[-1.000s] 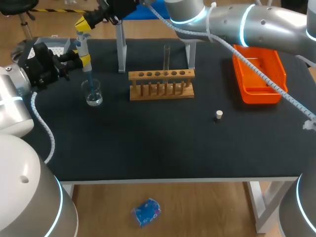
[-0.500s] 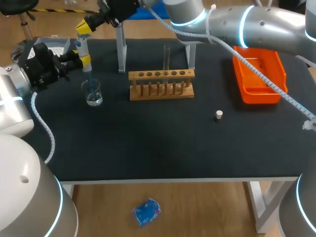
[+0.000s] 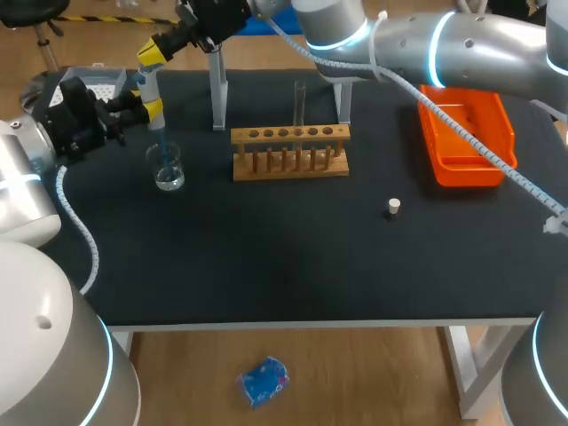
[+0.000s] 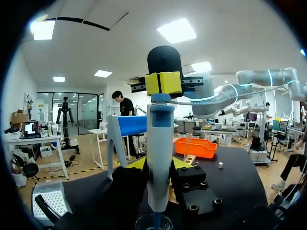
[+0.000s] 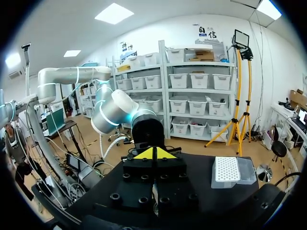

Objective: Invert the test tube, pick up the pipette, mount the tip to pipette, aspirate from beaker and dispense into the tube, eject the tip, return the pipette, and cap with the stopper.

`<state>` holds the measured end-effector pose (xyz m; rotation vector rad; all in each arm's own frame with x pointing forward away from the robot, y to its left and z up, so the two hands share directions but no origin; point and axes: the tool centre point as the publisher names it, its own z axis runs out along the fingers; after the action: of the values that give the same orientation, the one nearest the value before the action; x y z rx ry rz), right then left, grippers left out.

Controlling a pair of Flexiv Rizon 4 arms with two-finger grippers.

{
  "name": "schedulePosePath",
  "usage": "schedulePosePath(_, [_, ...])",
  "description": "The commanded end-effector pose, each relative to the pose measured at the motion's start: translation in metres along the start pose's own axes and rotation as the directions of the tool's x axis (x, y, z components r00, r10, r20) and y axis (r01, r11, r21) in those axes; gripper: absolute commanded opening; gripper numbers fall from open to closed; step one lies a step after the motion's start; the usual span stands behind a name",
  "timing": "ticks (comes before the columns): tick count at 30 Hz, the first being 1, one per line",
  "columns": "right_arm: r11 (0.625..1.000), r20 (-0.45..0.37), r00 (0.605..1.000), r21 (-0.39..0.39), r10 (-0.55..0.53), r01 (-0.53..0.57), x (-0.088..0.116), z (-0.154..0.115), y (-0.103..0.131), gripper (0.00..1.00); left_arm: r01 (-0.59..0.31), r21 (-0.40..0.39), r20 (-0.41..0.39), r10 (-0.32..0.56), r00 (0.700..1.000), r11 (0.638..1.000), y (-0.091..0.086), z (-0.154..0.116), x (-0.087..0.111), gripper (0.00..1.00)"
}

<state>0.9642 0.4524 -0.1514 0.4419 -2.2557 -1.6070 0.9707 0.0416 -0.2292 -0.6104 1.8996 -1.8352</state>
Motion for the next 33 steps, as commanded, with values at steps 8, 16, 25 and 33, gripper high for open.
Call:
schedulePosePath(8, [1.0, -0.012, 1.0, 0.002, 0.013, -0.013, -0.005, 0.004, -0.008, 0.0, -0.002, 0.003, 0.001, 0.002, 1.0, 1.0, -0.004, 0.001, 0.0, 0.0])
schedulePosePath(16, [1.0, -0.011, 1.0, 0.003, 0.014, -0.014, -0.005, 0.004, -0.009, 0.0, -0.002, 0.003, 0.001, 0.002, 1.0, 1.0, -0.004, 0.001, 0.0, 0.0])
schedulePosePath(25, [1.0, -0.008, 1.0, 0.004, 0.002, -0.002, -0.005, 0.002, -0.003, 0.0, -0.002, 0.003, 0.001, 0.002, 1.0, 1.0, -0.004, 0.001, 0.0, 0.0])
schedulePosePath(33, [1.0, -0.005, 1.0, 0.008, -0.02, 0.02, -0.005, -0.001, 0.007, 0.0, -0.002, 0.003, 0.001, 0.002, 1.0, 1.0, -0.004, 0.001, 0.0, 0.0])
